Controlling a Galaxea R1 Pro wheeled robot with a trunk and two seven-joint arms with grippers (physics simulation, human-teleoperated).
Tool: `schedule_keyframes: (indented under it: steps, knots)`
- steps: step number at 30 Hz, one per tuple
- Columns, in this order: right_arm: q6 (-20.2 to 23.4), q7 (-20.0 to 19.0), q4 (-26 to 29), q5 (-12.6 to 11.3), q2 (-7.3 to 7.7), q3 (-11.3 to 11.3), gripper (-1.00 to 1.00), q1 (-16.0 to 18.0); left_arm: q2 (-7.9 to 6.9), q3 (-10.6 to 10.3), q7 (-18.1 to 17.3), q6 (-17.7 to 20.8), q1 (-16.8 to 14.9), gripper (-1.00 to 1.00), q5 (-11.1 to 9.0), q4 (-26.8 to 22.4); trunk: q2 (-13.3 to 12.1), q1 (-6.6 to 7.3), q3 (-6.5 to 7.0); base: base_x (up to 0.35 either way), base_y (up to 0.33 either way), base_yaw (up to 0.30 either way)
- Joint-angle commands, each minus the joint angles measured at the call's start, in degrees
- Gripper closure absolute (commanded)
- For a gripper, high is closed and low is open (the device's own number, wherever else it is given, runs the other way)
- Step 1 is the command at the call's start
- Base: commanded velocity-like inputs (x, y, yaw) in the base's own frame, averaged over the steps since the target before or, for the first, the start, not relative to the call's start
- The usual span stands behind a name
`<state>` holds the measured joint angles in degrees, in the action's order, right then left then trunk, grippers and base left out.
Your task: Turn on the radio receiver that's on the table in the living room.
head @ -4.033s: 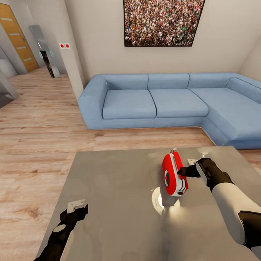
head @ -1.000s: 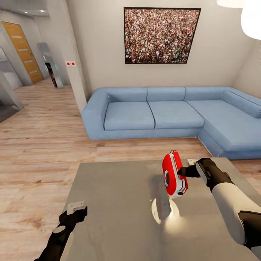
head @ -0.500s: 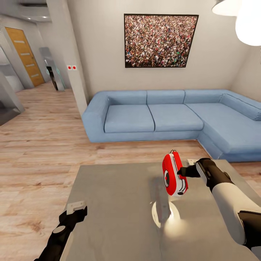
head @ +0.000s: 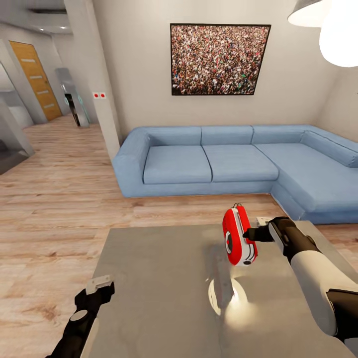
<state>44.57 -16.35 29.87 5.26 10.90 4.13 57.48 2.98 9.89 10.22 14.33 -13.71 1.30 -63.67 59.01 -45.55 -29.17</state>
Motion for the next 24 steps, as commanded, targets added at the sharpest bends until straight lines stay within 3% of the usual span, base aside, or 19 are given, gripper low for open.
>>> schedule_keyframes:
  steps: [1, 8, 13, 16, 17, 20, 24]
  knots:
    - [-0.35, -0.07, -0.01, -0.31, 0.0, 0.0, 1.0, 0.0, 0.0, 0.01, 0.01, -0.23, 0.0, -1.0, 0.02, 0.01, 0.0, 0.0, 0.0, 0.0, 0.0, 0.0]
    - [-1.98, -2.64, -0.04, -0.67, 0.05, 0.0, 1.0, 0.0, -0.72, 0.07, -0.06, -0.89, 0.0, -1.0, 0.03, 0.02, 0.0, 0.0, 0.0, 0.0, 0.0, 0.0]
    - [-2.04, -13.59, -0.22, -0.47, 0.13, -0.09, 1.0, 0.0, -0.69, 2.48, -0.43, -0.72, 0.0, -1.0, -0.54, -0.05, 0.0, 0.0, 0.0, 0.0, 0.0, 0.0]
    - [-2.45, -19.82, -0.78, 1.88, 0.23, -0.16, 1.0, -0.01, -0.37, 2.92, -0.62, -0.48, 0.0, -1.0, -0.65, -0.06, 0.0, 0.0, 0.0, 0.0, 0.0, 0.0]
    - [-2.92, -20.75, -0.87, 3.13, 0.22, -0.16, 1.0, -0.01, -0.3, 2.8, -0.63, -0.43, 0.0, 1.0, -0.63, -0.06, 0.0, 0.0, 0.0, 0.0, 0.0, 0.0]
    - [-4.52, -22.02, -1.09, 6.15, 0.12, -0.17, 1.0, 0.0, -0.2, 1.81, -0.64, -0.48, 0.0, 1.0, -0.61, -0.05, 0.0, 0.0, 0.0, 0.0, 0.0, 0.0]
    - [-5.15, -22.42, -1.2, 7.19, 0.05, -0.17, 1.0, -0.01, 0.22, 0.61, -0.59, -0.72, 0.0, 1.0, -0.75, -0.3, 0.0, 0.0, 0.0, 0.0, 0.0, 0.0]
